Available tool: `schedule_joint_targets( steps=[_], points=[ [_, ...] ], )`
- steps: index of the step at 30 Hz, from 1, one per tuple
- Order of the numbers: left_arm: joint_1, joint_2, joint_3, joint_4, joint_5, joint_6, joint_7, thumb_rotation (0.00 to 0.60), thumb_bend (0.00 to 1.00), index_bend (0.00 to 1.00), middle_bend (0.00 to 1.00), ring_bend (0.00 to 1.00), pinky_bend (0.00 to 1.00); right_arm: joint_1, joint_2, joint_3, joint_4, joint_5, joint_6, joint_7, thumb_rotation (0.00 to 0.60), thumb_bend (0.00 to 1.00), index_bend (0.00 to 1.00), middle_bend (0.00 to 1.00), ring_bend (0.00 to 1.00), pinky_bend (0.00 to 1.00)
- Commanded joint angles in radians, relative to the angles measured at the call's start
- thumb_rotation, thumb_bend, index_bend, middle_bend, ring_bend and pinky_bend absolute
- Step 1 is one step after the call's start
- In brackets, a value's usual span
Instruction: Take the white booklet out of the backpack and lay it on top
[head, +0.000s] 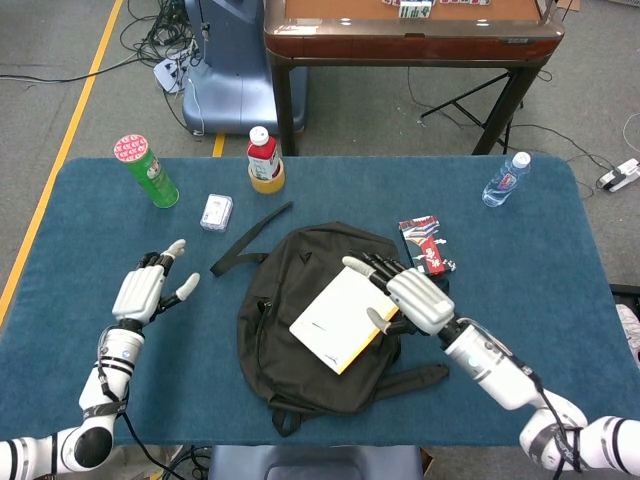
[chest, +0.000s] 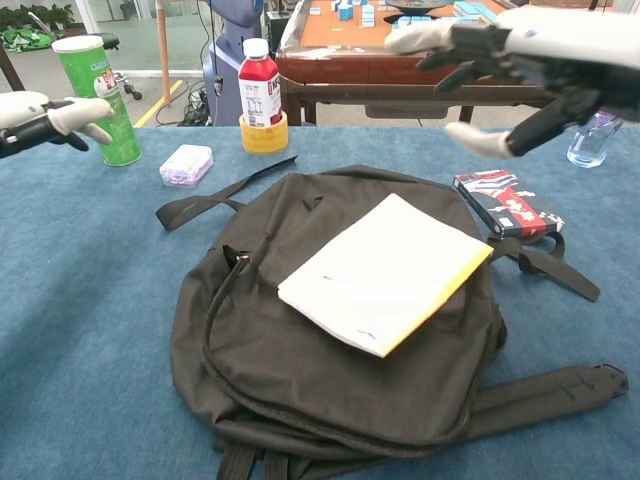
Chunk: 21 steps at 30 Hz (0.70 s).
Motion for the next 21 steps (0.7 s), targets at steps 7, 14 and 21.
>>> schedule_joint_targets(
  steps=[7,14,21],
  points=[
    [0.105,0.069,0.046,0.040,0.110,0.047,-0.114,0.599,0.22,0.08,0.16,0.15,0.06,-0.189,0.080,-0.048,0.021,0.013,0.222,-0.188,0.600,0.49,0.36,0.37,0.29,0.39],
    [0.214,0.095,0.106,0.105,0.245,0.171,-0.151,0.600,0.23,0.15,0.16,0.16,0.06,-0.315,0.141,-0.100,0.027,0.027,0.320,-0.313,0.600,0.52,0.51,0.46,0.40,0.50],
    [0.320,0.112,0.166,0.097,0.352,0.296,-0.136,0.600,0.23,0.17,0.16,0.15,0.06,-0.432,0.134,-0.138,0.094,0.004,0.431,-0.320,0.600,0.52,0.51,0.47,0.40,0.50]
  ],
)
